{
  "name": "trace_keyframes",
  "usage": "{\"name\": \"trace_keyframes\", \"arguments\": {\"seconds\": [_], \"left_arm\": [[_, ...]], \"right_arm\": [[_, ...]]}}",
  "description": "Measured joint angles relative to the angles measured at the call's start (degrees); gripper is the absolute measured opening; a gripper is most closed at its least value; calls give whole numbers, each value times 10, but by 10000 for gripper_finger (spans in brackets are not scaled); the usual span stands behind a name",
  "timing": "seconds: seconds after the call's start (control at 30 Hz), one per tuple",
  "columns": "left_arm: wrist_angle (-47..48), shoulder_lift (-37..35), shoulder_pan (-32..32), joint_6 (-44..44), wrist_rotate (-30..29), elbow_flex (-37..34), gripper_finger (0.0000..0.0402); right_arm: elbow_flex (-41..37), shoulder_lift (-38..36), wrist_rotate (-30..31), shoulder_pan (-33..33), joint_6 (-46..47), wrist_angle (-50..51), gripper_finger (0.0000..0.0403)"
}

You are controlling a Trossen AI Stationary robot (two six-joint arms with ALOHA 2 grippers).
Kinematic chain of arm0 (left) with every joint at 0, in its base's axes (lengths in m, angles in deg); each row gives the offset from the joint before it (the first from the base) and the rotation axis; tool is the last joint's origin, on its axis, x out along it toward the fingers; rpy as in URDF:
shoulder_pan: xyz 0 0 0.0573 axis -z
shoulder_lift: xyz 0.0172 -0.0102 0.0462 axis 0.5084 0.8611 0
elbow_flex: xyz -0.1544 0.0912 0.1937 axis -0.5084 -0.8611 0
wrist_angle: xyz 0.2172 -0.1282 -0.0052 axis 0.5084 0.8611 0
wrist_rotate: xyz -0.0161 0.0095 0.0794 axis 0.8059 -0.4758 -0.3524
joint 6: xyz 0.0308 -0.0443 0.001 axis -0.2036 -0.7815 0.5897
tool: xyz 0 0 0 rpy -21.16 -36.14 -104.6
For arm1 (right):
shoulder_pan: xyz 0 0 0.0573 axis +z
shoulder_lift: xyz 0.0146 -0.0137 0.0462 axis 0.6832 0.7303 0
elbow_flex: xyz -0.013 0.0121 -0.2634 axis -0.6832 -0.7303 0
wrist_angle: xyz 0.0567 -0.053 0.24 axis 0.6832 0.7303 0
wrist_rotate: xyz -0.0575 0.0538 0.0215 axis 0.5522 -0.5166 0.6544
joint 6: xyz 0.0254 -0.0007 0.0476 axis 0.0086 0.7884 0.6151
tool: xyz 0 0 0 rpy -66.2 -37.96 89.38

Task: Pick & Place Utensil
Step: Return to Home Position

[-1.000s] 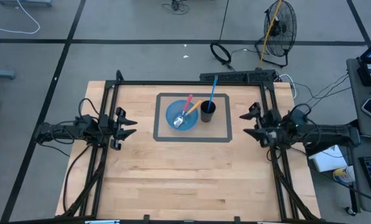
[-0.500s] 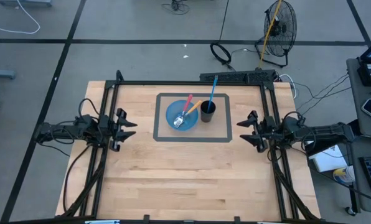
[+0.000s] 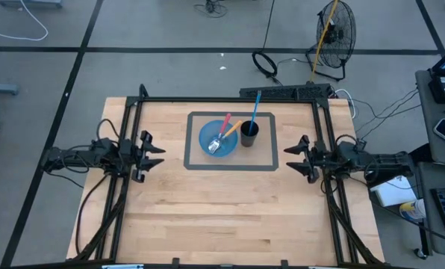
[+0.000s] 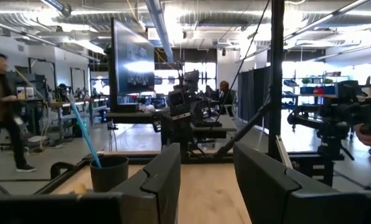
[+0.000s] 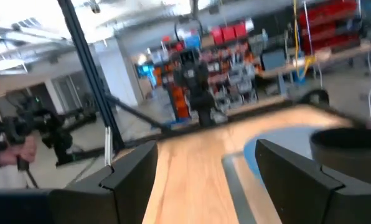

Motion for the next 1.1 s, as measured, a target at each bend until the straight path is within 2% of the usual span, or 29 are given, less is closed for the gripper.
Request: {"name": "trace_keyframes", "arguments": {"seconds": [0.2, 1.1], "left_arm": [[14, 0, 0, -2, 5, 0, 152], [73, 0, 0, -14, 6, 0, 152]], "right_arm": [[0, 1, -2, 0, 14, 48, 265], [-1, 1, -1, 0, 16, 80, 265]]}}
